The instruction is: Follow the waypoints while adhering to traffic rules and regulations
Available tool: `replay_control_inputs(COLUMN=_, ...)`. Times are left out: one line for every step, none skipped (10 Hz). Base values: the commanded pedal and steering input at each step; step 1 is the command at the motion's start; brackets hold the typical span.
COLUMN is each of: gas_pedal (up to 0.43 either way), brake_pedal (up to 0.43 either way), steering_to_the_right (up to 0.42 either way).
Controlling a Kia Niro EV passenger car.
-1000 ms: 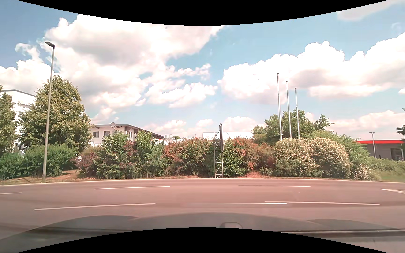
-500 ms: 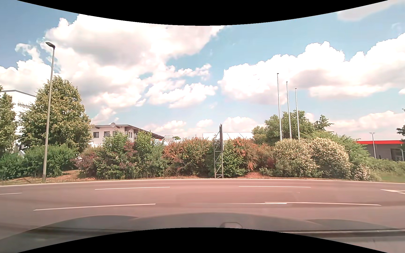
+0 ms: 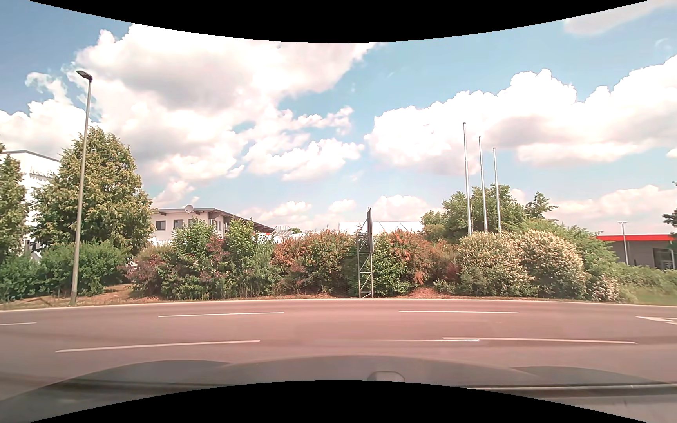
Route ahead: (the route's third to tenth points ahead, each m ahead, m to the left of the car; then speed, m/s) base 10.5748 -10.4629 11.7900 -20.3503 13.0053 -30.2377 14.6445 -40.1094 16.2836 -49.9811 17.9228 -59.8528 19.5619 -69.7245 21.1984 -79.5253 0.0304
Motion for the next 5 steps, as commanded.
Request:
replay_control_inputs(gas_pedal=0.0, brake_pedal=0.165, steering_to_the_right=0.062)
replay_control_inputs(gas_pedal=0.0, brake_pedal=0.165, steering_to_the_right=0.062)
replay_control_inputs(gas_pedal=0.0, brake_pedal=0.165, steering_to_the_right=0.062)
replay_control_inputs(gas_pedal=0.0, brake_pedal=0.165, steering_to_the_right=0.062)
replay_control_inputs(gas_pedal=0.0, brake_pedal=0.165, steering_to_the_right=0.062)
